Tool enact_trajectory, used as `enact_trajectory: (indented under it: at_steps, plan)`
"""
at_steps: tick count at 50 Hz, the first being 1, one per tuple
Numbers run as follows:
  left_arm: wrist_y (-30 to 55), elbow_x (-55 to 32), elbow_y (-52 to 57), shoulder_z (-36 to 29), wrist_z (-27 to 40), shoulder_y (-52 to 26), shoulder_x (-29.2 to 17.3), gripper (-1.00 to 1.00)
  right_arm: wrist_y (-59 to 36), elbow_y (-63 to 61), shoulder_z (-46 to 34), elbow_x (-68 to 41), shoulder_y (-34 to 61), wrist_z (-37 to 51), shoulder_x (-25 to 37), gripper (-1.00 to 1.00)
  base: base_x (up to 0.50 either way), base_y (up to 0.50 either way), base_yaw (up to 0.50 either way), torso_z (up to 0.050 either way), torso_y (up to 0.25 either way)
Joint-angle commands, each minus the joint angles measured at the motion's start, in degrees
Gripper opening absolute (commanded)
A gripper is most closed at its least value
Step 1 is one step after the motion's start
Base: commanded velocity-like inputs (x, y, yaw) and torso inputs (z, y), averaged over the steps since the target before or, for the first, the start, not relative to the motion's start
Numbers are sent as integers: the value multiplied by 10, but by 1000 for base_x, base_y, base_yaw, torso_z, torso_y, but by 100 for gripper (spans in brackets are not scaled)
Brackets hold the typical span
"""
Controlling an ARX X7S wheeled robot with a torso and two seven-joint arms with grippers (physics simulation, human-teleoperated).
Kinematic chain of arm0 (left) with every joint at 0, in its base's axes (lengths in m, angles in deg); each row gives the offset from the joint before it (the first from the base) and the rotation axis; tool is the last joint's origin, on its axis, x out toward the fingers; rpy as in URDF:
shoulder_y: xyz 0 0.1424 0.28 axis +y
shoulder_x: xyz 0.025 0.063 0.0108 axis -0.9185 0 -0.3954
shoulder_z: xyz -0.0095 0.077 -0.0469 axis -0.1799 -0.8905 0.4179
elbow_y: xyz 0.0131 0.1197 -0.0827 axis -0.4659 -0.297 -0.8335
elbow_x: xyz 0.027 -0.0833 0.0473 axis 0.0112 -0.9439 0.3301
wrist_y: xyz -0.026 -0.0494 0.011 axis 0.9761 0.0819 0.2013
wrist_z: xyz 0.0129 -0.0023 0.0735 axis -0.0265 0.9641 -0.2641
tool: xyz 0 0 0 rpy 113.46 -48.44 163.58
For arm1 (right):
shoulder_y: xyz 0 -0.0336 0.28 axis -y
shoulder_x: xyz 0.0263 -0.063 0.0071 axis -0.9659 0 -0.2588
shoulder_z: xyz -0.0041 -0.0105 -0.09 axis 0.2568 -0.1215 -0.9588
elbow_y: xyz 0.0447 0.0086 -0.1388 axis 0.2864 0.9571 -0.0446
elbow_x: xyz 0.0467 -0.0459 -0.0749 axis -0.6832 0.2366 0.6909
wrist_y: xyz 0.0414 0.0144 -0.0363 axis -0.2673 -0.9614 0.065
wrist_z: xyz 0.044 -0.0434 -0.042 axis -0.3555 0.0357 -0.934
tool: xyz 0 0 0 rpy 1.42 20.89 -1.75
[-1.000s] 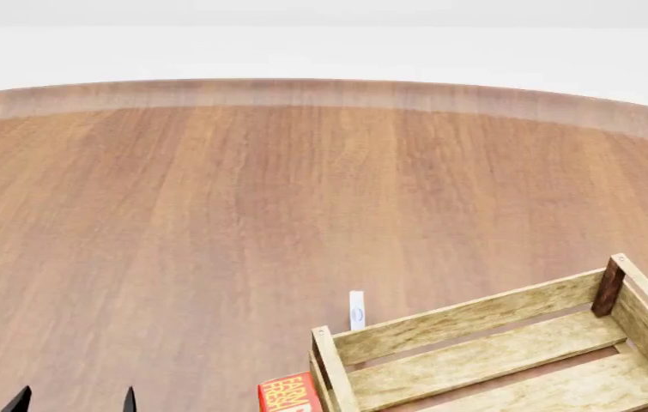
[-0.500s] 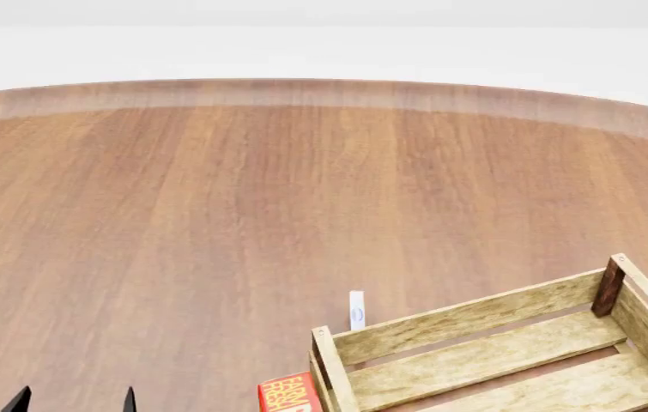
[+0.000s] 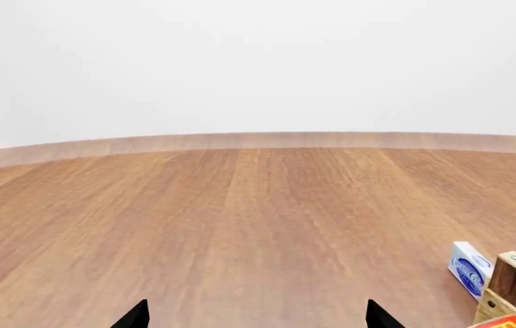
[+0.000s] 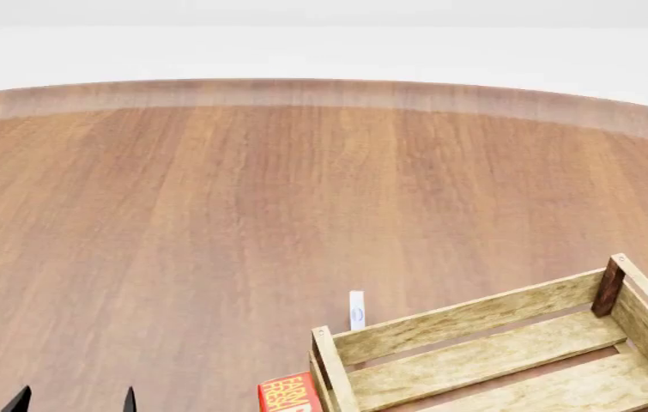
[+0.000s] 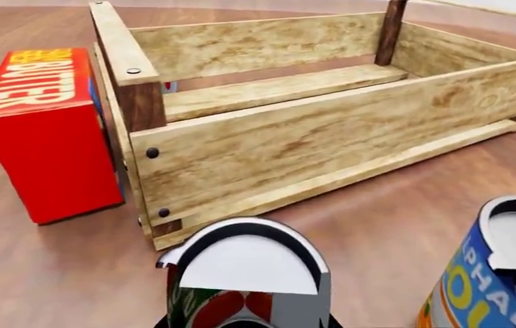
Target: Pick up the tomato sauce, and put it in the wooden tray.
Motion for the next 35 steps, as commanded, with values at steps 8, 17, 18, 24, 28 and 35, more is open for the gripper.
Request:
enact_trajectory:
  at_steps: [8, 17, 18, 24, 28, 35]
  plan:
    - [-4, -3, -6, -3, 1, -2, -2, 100, -4, 7, -2, 2, 4, 4, -1, -100, 1, 0, 0, 0, 0]
    - [-6, -4, -7, -4, 2, -3, -3, 100, 3, -16, -7, 22, -7, 17, 5, -100, 0, 0, 0, 0, 0]
    - [-6, -4, -8, -5, 2, -3, -3, 100, 6, -23, -7, 27, -11, 21, 8, -100, 0, 0, 0, 0, 0]
    - [-7, -5, -8, -6, 3, -3, -4, 100, 12, -57, -8, 46, -27, 35, 17, -100, 0, 0, 0, 0, 0]
    - [-7, -5, -8, -6, 3, -4, -4, 100, 19, -78, -12, 67, -39, 45, 23, -100, 0, 0, 0, 0, 0]
    - [-6, -6, -5, -8, 5, -3, -5, 100, 27, -116, -13, 91, -59, 60, 33, -100, 0, 0, 0, 0, 0]
